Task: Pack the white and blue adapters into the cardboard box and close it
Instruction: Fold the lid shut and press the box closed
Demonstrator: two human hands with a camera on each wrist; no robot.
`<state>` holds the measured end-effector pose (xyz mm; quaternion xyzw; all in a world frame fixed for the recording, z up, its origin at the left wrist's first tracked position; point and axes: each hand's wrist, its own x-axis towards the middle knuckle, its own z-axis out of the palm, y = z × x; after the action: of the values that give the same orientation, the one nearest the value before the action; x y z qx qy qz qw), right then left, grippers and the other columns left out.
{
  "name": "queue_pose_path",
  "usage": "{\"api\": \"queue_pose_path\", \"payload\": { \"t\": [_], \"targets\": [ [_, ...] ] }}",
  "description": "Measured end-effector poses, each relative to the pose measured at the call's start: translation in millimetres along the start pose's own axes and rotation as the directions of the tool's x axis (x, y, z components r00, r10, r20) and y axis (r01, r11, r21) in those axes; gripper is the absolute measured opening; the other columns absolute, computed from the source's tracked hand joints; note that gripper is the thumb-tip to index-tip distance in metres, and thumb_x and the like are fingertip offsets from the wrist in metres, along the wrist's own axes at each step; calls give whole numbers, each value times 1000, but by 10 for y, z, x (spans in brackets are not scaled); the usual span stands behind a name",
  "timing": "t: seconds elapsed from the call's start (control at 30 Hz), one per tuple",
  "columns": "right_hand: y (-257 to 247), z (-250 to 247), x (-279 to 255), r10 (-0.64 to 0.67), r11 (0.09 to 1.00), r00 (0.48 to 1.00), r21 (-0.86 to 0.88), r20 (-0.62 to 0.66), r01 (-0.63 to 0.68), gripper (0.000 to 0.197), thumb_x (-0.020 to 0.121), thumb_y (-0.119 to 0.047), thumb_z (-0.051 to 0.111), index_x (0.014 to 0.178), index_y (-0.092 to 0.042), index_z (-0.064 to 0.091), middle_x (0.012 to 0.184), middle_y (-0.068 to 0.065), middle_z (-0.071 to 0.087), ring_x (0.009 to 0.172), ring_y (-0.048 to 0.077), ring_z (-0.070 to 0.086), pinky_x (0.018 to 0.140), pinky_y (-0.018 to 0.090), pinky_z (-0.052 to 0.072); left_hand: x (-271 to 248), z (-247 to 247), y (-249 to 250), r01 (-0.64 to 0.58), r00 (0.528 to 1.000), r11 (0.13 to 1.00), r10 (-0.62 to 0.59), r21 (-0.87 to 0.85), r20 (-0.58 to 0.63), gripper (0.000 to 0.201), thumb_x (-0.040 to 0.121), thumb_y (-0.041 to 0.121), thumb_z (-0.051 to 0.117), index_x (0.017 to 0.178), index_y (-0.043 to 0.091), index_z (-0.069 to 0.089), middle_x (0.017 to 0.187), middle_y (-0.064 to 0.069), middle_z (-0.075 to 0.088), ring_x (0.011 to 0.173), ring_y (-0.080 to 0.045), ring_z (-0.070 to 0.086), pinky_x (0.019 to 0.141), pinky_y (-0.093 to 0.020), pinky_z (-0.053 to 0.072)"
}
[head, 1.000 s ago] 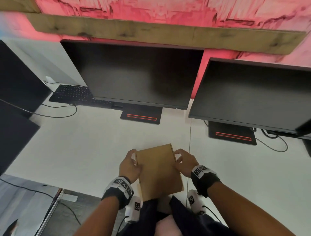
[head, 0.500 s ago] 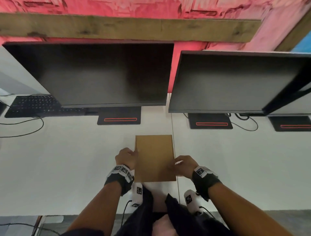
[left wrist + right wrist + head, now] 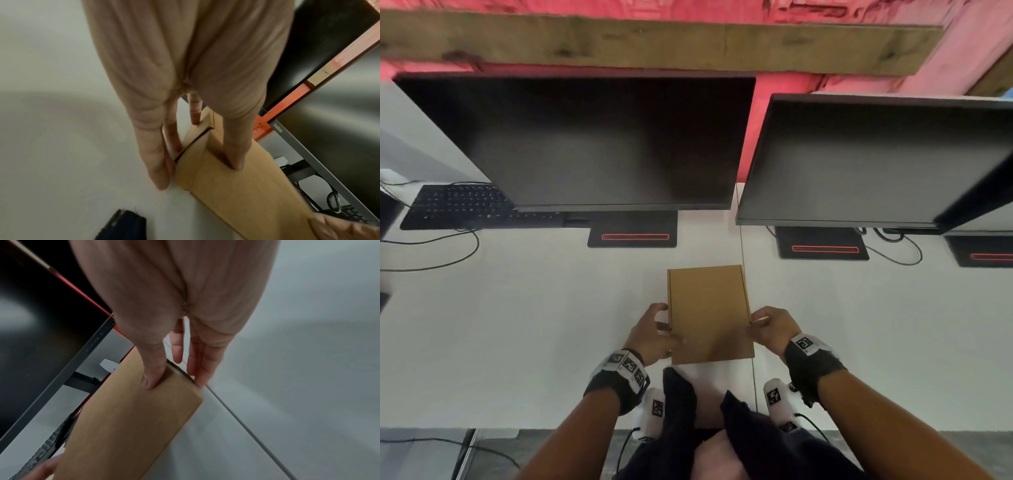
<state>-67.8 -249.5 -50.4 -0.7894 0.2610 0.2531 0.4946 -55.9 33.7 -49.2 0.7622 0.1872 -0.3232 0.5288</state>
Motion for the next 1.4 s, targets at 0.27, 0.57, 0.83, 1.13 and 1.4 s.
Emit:
{"api": "queue_pose_path", "payload": {
  "t": [0.27,0.57,0.83,1.13,1.4],
  "targets": [
    [-4,-17,2,18,993,1000,120,6,-18,48,56,-38,94,86,-10,70,87,13,76,87,33,73,81,48,62,43,13,115,19,1000,1000,-19,-20,-5,72,73,14,91,132,30,53,113,-10,71,105,-30,72,83,-50,65],
    [-65,-151,210,-117,988,989,-112,-96,106,41,66,-24,90,99,-23,66,100,-4,68,89,20,69,79,40,60,109,140,337,-130,980,943,170,306,-108,102,74,20,91,157,26,31,115,5,62,109,-23,61,98,-37,51],
    [-309,-189,545,-617,508,773,-675,148,535,71,75,-22,76,140,-30,49,159,-4,32,128,35,40,88,46,57,377,251,572,-191,922,628,378,755,-82,94,74,40,87,155,29,39,170,-14,2,153,-41,11,114,-57,42],
    [-382,-206,741,-652,462,744,-700,148,544,58,69,-27,80,122,-25,59,147,0,45,106,34,47,83,44,55,598,260,638,-189,887,509,455,840,-76,80,67,40,86,140,21,58,162,-15,37,140,-43,40,104,-60,43],
    [-596,-238,651,-556,456,815,-759,165,464,56,73,-35,76,125,-28,54,148,1,41,116,34,45,92,48,52,553,213,917,-137,929,412,370,901,-28,78,77,49,75,147,30,48,169,-8,23,147,-38,29,114,-56,31]
  ]
}}
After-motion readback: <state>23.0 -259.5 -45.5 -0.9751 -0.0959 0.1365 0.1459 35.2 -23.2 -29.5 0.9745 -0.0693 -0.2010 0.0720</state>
